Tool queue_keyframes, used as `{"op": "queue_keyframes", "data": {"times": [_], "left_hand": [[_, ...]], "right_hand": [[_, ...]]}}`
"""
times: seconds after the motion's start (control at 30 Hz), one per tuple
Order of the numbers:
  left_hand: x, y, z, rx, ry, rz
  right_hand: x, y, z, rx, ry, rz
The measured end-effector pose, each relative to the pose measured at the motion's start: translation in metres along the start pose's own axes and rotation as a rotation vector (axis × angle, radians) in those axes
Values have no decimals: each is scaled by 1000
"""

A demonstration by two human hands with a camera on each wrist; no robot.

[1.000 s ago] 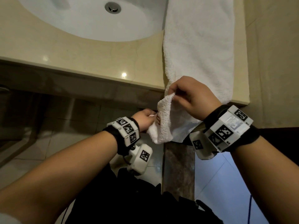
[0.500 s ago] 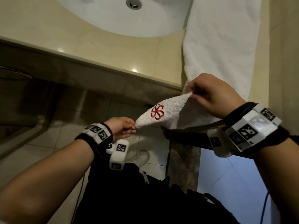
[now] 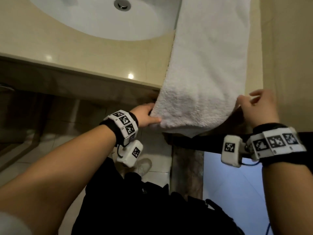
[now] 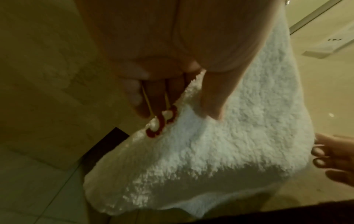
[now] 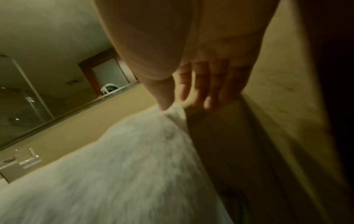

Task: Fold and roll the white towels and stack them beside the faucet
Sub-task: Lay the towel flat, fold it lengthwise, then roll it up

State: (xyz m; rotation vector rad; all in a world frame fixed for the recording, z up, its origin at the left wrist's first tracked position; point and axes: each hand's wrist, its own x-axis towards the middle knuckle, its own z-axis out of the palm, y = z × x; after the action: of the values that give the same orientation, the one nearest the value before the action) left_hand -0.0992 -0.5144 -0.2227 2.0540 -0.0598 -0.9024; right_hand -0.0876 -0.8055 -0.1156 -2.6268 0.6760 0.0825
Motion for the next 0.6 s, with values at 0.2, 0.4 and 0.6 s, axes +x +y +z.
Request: {"op": "queue_keyframes", "data": {"times": [0.2,0.4,0.6], "left_hand": [[-2,0,6,112,-102,-2],[-12,-5,-4,185,-207,-3],[-12,1,-3,295,-212,-10]], "right_hand": [[-50,40,43,324,-299,48],[-36,48,48,414,-226,-49],[-36,55,52,338,-225,-68]]}}
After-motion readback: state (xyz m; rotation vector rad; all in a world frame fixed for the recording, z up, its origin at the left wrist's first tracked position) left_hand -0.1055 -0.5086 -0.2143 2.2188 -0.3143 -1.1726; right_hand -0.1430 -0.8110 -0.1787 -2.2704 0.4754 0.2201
